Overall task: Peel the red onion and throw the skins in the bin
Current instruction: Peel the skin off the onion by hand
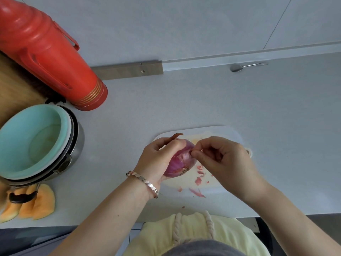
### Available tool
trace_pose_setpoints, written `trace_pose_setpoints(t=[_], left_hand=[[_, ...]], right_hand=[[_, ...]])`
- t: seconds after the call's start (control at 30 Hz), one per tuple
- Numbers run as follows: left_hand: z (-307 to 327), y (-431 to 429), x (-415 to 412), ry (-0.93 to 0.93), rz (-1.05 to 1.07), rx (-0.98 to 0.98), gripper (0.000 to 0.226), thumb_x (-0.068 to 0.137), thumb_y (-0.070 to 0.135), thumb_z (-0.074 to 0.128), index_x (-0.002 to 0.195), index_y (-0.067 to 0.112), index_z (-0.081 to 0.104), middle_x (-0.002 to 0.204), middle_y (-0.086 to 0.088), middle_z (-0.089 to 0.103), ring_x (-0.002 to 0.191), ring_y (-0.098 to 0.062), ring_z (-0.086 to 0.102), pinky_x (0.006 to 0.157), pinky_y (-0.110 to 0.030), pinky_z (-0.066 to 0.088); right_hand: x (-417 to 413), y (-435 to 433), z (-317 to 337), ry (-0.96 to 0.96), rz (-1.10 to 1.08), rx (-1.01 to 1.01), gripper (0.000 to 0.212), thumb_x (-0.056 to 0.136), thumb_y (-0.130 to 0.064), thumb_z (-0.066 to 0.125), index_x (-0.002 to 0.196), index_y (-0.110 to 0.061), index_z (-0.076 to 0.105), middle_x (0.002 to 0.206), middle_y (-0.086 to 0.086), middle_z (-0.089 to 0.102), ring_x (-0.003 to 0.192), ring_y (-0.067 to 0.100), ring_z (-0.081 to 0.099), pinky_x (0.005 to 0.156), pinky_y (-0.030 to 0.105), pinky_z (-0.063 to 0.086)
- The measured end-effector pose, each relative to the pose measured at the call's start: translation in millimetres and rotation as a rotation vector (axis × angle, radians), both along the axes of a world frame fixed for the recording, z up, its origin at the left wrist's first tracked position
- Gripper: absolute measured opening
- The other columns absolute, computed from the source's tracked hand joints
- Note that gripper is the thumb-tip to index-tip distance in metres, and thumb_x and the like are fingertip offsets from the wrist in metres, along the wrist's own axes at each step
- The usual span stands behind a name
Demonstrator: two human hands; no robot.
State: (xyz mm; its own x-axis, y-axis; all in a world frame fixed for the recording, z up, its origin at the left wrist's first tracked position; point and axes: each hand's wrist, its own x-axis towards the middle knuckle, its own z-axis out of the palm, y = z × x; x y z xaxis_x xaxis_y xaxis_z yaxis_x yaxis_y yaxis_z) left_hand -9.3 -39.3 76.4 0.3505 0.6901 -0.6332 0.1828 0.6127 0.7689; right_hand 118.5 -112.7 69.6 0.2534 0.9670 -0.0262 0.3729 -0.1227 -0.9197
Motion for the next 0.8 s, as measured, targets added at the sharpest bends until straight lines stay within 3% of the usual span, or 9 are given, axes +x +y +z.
trace_pose_setpoints(t=[0.07,0.17,0.33,0.4,0.57,0.67,0.8], left_hand=[[0,1,-1,0.012,-0.006,-0.006,0.019,0.052,0.025,0.069,0.067,0.015,0.076,0.075,-0.009,0.07,0.072,-0.026,0.067,0.075,-0.048,0.057],[-3,2,-1,0.039,-0.021,-0.002,0.04,0.038,0.034,0.071,0.071,0.014,0.076,0.079,-0.01,0.071,0.076,-0.027,0.069,0.077,-0.05,0.058],[-4,2,1,0.028,-0.035,-0.03,0.032,0.044,0.03,0.071,0.07,0.013,0.076,0.078,-0.009,0.071,0.073,-0.025,0.068,0.072,-0.043,0.058],[-4,1,2,0.031,-0.04,-0.036,0.039,0.04,0.034,0.071,0.073,0.012,0.076,0.079,-0.009,0.071,0.073,-0.024,0.068,0.071,-0.043,0.058],[-5,2,3,0.077,-0.018,-0.019,0.064,0.033,0.041,0.07,0.088,0.01,0.074,0.093,-0.014,0.074,0.085,-0.03,0.07,0.079,-0.053,0.056],[-7,3,2,0.106,-0.025,0.023,0.061,0.035,0.043,0.071,0.088,0.014,0.075,0.091,-0.011,0.074,0.088,-0.029,0.07,0.084,-0.054,0.055],[-7,2,3,0.125,-0.043,0.048,0.047,0.034,0.044,0.069,0.073,0.02,0.076,0.087,-0.009,0.074,0.088,-0.028,0.07,0.084,-0.052,0.055]], right_hand=[[1,0,0,-0.011,0.052,-0.03,0.025,0.081,-0.01,0.064,0.064,-0.027,0.057,0.05,-0.005,0.043,0.049,0.005,0.041,0.05,0.006,0.033],[3,1,-3,0.013,0.109,-0.072,0.018,0.083,-0.011,0.061,0.067,-0.02,0.058,0.056,0.005,0.05,0.053,0.007,0.039,0.053,0.012,0.033],[3,0,-7,0.037,0.067,-0.001,0.022,0.079,-0.015,0.061,0.063,-0.028,0.054,0.052,-0.009,0.041,0.048,0.007,0.036,0.05,0.009,0.031],[6,-1,-7,0.084,0.027,0.006,0.027,0.08,-0.009,0.066,0.064,-0.028,0.056,0.051,-0.009,0.041,0.045,0.007,0.034,0.047,0.008,0.03],[10,2,-2,0.151,0.049,-0.076,0.013,0.077,-0.013,0.07,0.073,-0.022,0.064,0.049,-0.008,0.032,0.046,0.007,0.027,0.046,0.009,0.026],[11,4,-1,0.132,0.063,-0.089,0.016,0.076,-0.012,0.071,0.07,-0.024,0.063,0.048,-0.01,0.034,0.045,0.006,0.028,0.046,0.008,0.026],[11,5,-1,0.038,0.073,-0.067,0.025,0.077,-0.012,0.071,0.064,-0.03,0.059,0.048,-0.012,0.042,0.046,0.004,0.034,0.047,0.008,0.029]])
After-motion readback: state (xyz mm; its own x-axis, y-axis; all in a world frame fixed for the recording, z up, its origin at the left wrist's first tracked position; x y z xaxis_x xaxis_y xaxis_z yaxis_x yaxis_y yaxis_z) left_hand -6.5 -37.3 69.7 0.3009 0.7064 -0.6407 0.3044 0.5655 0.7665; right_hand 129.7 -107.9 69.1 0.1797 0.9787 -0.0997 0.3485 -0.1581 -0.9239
